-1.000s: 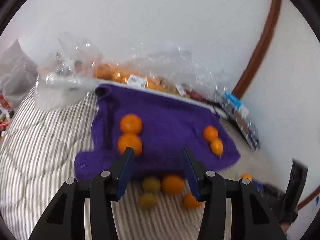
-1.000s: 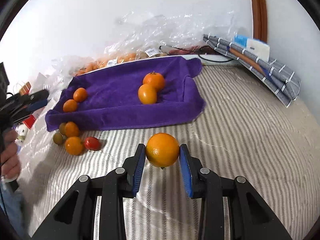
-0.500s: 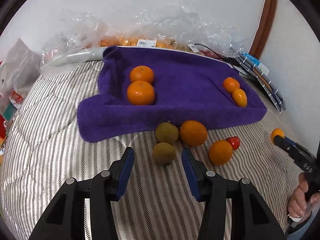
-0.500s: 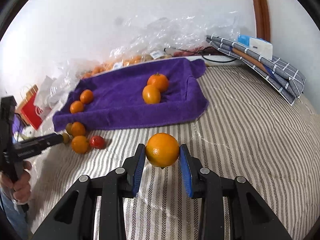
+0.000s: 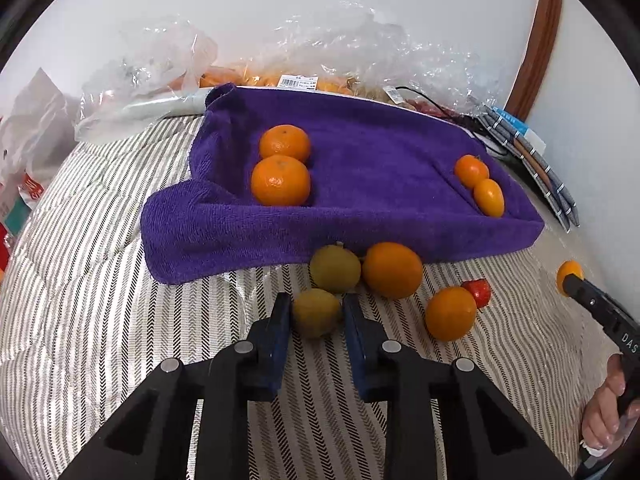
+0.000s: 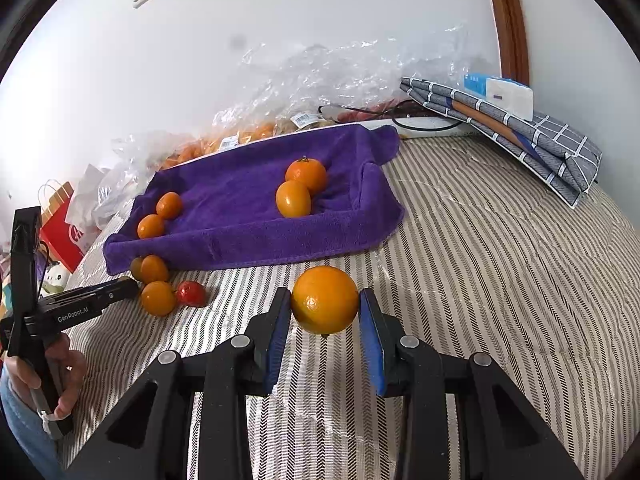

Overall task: Organize fruits
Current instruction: 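Close the left tool on a green kiwi on the bed while the right tool holds the orange, then carry the kiwi and orange over the towel, lower them and open both tools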

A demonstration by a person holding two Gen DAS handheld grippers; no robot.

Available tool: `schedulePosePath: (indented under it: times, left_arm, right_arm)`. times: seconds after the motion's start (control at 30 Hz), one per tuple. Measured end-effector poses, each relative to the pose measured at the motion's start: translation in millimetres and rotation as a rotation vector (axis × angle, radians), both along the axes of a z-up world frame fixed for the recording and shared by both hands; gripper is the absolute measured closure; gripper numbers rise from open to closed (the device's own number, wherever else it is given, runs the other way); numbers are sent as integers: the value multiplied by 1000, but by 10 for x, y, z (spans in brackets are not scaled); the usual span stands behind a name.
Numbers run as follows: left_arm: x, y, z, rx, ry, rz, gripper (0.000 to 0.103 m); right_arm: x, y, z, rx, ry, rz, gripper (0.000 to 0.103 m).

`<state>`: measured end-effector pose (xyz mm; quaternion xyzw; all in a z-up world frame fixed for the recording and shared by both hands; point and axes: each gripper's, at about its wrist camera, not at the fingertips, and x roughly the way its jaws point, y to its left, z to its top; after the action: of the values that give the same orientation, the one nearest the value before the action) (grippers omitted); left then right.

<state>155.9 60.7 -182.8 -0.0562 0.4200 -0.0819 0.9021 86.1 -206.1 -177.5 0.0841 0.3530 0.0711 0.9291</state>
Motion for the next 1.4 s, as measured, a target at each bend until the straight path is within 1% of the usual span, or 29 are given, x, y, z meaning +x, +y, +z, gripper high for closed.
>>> schedulePosePath:
  times: [0.13, 0.23, 0.33, 0.77, 1.03, 1.2, 1.3, 1.4]
  left_arm:
    - [-54, 80, 26, -106, -32, -44, 78]
    - [-100, 163, 52, -145, -62, -22, 78]
    - [-127, 208, 66, -163, -80, -3, 78]
    - [-214, 92, 172, -121, -152, -49, 78]
    - [-256, 86, 236, -113, -197, -46, 78]
    - [-265, 101, 247, -111, -203, -31, 78]
    - [-278, 114, 258, -109, -211, -24, 78]
    - [-268, 138, 252, -113, -204, -14, 78]
  right_arm:
    - [-4, -13, -1, 3, -1, -6, 69]
    - [-4, -18, -4, 3, -1, -5, 69]
    - [4, -10, -7, -2, 1, -3, 69]
    - [-17, -4, 5, 13, -10, 14, 69]
    - [-65, -27, 45, 32, -39, 16, 69]
    - [-67, -10, 56, 18, -43, 12, 68]
    - [-92, 34, 70, -42, -44, -12, 69]
    - [-146, 48, 102, -25, -45, 3, 69]
